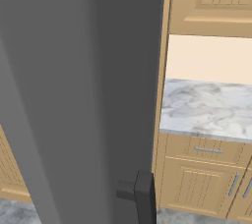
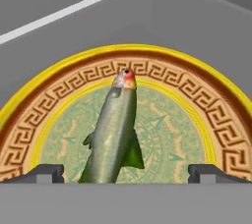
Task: Transport the fish from the fridge to the microwave and turn on the microwave.
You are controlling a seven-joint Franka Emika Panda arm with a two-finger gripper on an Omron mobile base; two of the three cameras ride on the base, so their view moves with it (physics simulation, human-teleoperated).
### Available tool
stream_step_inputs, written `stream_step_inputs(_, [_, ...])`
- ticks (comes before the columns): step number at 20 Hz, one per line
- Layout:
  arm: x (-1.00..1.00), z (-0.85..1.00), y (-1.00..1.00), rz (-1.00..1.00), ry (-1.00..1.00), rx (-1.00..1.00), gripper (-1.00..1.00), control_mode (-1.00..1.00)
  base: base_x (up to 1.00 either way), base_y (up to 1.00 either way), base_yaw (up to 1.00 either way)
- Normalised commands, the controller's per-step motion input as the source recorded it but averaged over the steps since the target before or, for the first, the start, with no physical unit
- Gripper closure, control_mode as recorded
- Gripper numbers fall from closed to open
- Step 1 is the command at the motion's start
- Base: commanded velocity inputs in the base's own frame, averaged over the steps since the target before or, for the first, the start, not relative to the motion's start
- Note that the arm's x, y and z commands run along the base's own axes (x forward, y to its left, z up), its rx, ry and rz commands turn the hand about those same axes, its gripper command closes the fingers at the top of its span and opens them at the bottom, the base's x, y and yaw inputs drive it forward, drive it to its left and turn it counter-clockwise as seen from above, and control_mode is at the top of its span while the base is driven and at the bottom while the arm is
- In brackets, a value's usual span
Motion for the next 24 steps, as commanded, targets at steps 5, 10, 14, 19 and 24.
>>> stream_step_inputs(5, [0.17,-0.07,0.00,0.00,0.00,0.01,-1.00,-1.00,0.00,0.00,0.00])
stream_step_inputs(10, [0.17,-0.07,0.00,0.00,0.00,0.01,-1.00,-1.00,0.00,0.00,0.00])
stream_step_inputs(14, [0.15,-0.09,0.00,0.00,0.00,0.00,-1.00,-1.00,0.00,0.00,0.00])
stream_step_inputs(19, [0.13,-0.10,0.00,0.00,0.00,0.00,-1.00,-1.00,0.00,0.00,0.00])
stream_step_inputs(24, [0.11,-0.10,0.00,0.00,0.00,0.00,-1.00,-1.00,0.00,0.00,0.00])
